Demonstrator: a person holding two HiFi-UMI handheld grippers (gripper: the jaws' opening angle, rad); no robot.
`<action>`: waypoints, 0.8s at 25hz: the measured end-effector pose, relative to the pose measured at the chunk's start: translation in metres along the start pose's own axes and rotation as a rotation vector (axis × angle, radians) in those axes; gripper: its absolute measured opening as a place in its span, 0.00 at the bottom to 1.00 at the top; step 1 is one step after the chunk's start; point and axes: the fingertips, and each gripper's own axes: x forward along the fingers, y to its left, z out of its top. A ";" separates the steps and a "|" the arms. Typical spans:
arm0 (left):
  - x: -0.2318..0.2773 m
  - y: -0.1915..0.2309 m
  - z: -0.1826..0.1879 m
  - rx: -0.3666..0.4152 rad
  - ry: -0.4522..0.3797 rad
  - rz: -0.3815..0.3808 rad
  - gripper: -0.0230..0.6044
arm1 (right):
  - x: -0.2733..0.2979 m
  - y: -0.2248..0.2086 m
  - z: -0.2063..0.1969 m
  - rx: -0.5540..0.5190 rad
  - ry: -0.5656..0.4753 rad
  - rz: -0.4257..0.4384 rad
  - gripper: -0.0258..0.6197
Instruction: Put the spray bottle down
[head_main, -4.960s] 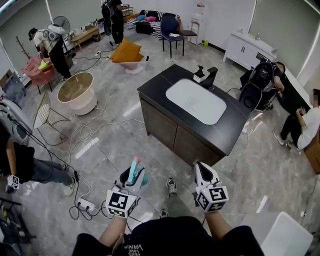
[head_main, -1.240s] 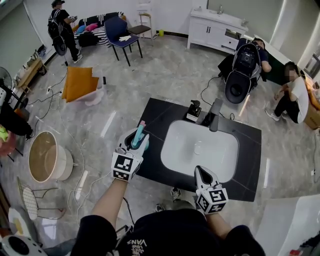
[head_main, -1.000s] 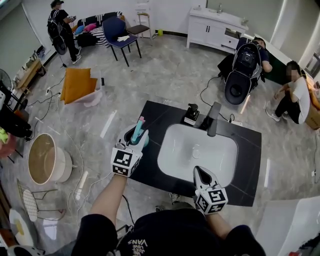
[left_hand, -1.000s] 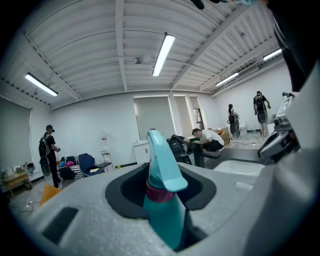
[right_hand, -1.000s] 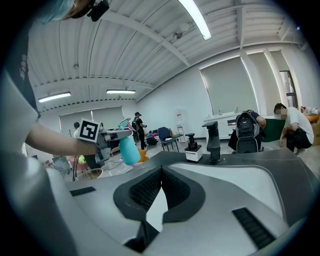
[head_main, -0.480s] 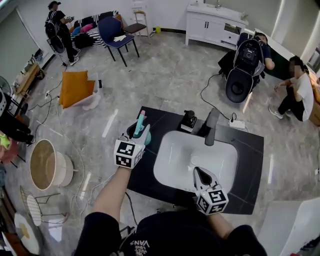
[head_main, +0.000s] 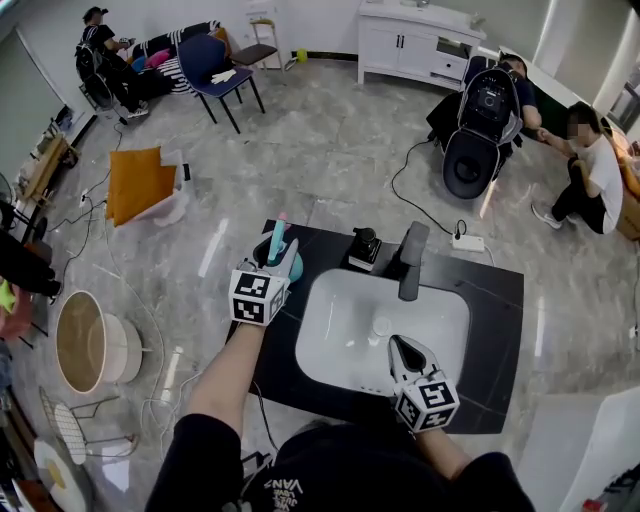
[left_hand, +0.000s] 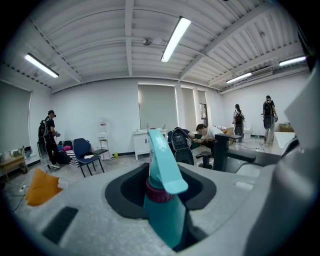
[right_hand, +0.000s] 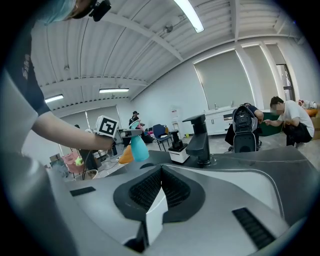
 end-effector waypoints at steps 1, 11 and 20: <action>0.004 0.000 0.000 -0.004 0.000 -0.002 0.27 | 0.000 -0.002 0.000 0.001 0.003 -0.003 0.04; 0.030 0.003 -0.014 -0.026 0.000 0.013 0.27 | -0.004 -0.017 -0.006 0.019 0.007 -0.049 0.04; 0.039 0.001 -0.021 -0.025 -0.017 0.023 0.27 | -0.010 -0.025 -0.007 0.033 0.003 -0.076 0.04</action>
